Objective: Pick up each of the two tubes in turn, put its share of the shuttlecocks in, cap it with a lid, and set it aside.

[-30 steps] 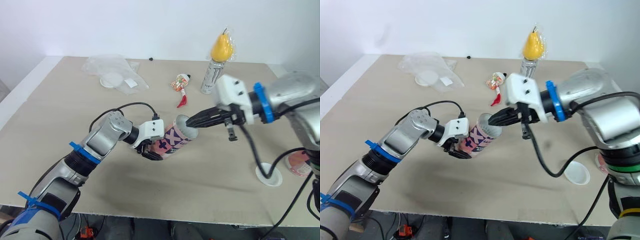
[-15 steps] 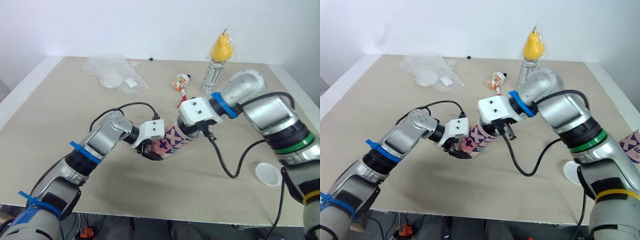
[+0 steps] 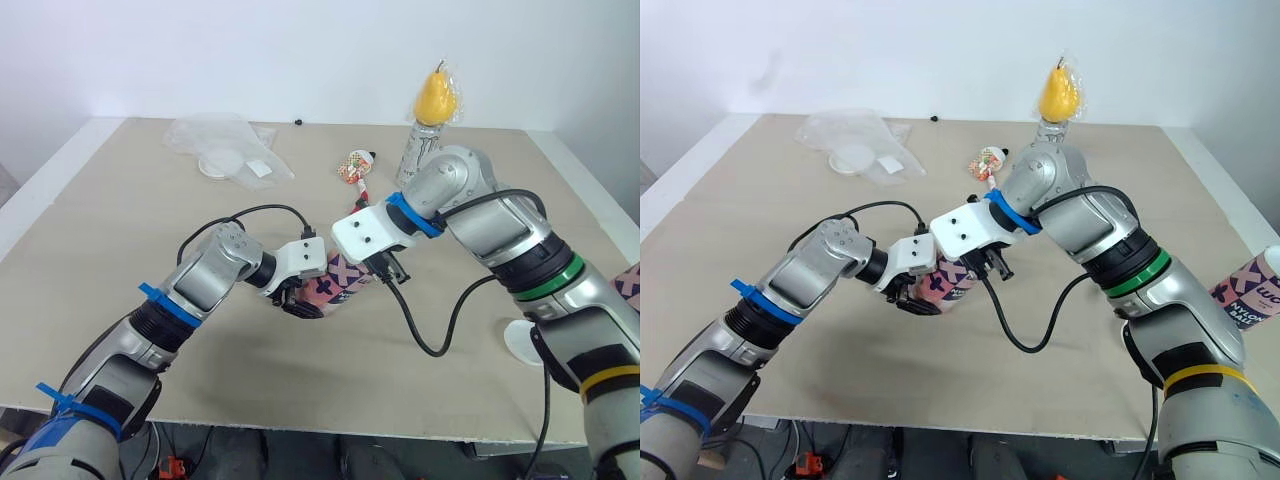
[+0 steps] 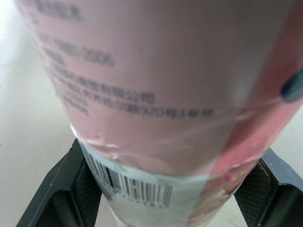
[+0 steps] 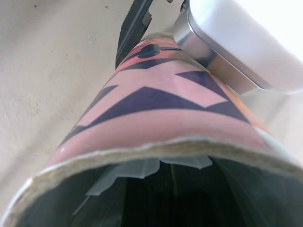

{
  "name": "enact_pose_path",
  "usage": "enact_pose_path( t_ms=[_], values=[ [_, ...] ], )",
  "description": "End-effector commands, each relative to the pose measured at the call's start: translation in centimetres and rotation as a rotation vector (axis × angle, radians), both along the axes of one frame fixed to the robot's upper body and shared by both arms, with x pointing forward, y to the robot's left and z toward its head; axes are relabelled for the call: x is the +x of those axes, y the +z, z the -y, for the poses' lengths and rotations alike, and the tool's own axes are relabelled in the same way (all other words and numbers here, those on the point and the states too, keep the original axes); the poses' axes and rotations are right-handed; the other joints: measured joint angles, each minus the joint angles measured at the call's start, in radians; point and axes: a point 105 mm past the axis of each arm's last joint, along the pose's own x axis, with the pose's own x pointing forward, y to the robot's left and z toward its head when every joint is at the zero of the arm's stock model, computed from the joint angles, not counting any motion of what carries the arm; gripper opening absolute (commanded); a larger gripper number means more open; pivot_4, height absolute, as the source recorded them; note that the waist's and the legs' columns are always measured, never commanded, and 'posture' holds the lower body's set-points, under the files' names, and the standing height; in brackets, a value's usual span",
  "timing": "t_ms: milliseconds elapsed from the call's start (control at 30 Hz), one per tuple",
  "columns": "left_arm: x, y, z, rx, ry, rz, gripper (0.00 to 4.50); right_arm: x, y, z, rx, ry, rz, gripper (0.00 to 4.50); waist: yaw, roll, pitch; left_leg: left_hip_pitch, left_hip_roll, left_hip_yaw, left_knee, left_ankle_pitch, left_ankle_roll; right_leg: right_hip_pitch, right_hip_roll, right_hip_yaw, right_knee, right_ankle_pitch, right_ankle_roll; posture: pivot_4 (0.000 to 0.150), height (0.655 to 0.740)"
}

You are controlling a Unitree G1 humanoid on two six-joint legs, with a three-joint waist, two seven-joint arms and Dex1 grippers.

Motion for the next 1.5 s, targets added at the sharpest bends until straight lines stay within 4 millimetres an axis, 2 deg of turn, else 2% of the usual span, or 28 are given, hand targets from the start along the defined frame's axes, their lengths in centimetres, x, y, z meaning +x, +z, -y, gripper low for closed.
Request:
enact_pose_path(
  t_ms=[33, 267, 367, 500, 633, 833, 900, 967, 1033, 1267, 1400, 1500],
  values=[
    [-0.5, 0.2, 0.7, -0.013, -0.038, 0.011, 3.27, -0.6, -0.3, -0.3, 0.012, 0.013, -0.081, 0.03, 0.000, 0.000, 0.000, 0.000, 0.000, 0.000, 0.000, 0.000, 0.000, 0.000, 0.000, 0.000, 0.000, 0.000, 0.000, 0.150, 0.7400],
    [-0.2, 0.0, 0.3, -0.011, -0.021, 0.017, 3.27, -1.4, 3.3, 0.0, 0.181, -0.002, -0.149, 0.03, 0.000, 0.000, 0.000, -0.001, 0.000, 0.000, 0.000, 0.000, 0.000, -0.001, 0.000, 0.000, 0.000, 0.000, 0.000, 0.150, 0.7400],
    [-0.2, -0.2, 0.1, -0.007, -0.019, 0.017, 3.27, -1.7, 5.1, 0.7, 0.262, -0.032, -0.170, 0.03, 0.001, 0.000, 0.000, -0.003, -0.001, 0.000, -0.001, 0.000, 0.000, -0.002, 0.000, 0.000, 0.000, 0.000, 0.003, 0.150, 0.7400],
    [0.0, -0.2, 0.1, -0.010, -0.013, 0.026, 3.27, -1.9, 6.5, 1.7, 0.345, -0.074, -0.206, 0.03, 0.001, 0.000, 0.000, -0.003, -0.001, -0.001, -0.001, -0.001, -0.001, -0.002, 0.000, 0.000, 0.000, -0.001, 0.004, 0.150, 0.7400],
    [0.6, -0.2, -0.1, -0.018, -0.008, 0.066, 3.27, -2.3, 8.6, 3.9, 0.518, -0.172, -0.271, 0.03, 0.003, 0.000, 0.001, -0.003, -0.001, -0.001, -0.001, -0.001, -0.001, -0.001, -0.001, 0.000, 0.000, -0.002, 0.003, 0.150, 0.7400],
    [1.4, -0.1, 0.5, -0.132, 0.015, 0.111, 3.27, -3.4, 9.3, 7.2, 0.754, -0.355, -0.321, 0.03, 0.005, -0.001, 0.001, -0.004, -0.003, -0.001, 0.000, -0.001, -0.001, 0.000, -0.004, 0.000, -0.001, -0.003, 0.002, 0.150, 0.7400],
    [1.6, 0.1, 1.0, -0.223, 0.027, 0.133, 3.27, -3.8, 9.3, 7.9, 0.883, -0.422, -0.333, 0.03, 0.005, -0.001, 0.001, -0.004, -0.003, 0.000, 0.000, -0.001, -0.001, 0.000, -0.004, 0.001, -0.001, -0.003, 0.003, 0.150, 0.7400],
    [1.5, 0.7, 2.0, -0.364, 0.033, 0.146, 3.27, -4.2, 9.1, 9.0, 1.109, -0.505, -0.348, 0.03, 0.006, -0.002, 0.000, -0.004, -0.003, -0.001, 0.000, -0.001, -0.001, 0.000, -0.003, 0.001, -0.001, -0.002, 0.004, 0.150, 0.7400],
    [0.9, 1.5, 3.1, -0.527, 0.045, 0.083, 3.27, -4.6, 7.6, 10.3, 1.238, -0.627, -0.331, 0.03, 0.009, -0.003, 0.000, -0.005, -0.003, -0.002, 0.000, -0.001, -0.001, 0.000, -0.003, 0.000, -0.001, 0.000, 0.007, 0.150, 0.7400],
    [-0.9, 1.1, 4.6, -0.709, 0.016, -0.005, 3.27, -5.6, 4.5, 12.4, 1.315, -0.855, -0.289, 0.03, 0.004, 0.000, 0.001, -0.008, -0.004, -0.005, 0.001, -0.001, 0.000, -0.001, -0.002, -0.001, -0.001, 0.000, 0.009, 0.150, 0.7400],
    [-1.6, -1.8, 5.1, -0.644, -0.012, 0.016, 3.27, -6.0, 2.2, 14.5, 1.311, -1.016, -0.253, 0.03, 0.003, 0.000, 0.001, -0.006, -0.004, -0.006, 0.001, 0.000, 0.000, 0.001, -0.002, -0.001, -0.001, 0.000, 0.009, 0.150, 0.7400],
    [-1.3, -2.5, 5.0, -0.610, -0.008, 0.040, 3.27, -6.0, 1.0, 15.4, 1.266, -1.084, -0.229, 0.03, 0.002, 0.000, 0.001, -0.006, -0.005, -0.005, 0.002, 0.000, 0.000, 0.001, -0.003, 0.000, -0.002, -0.001, 0.006, 0.150, 0.7400]
  ],
)
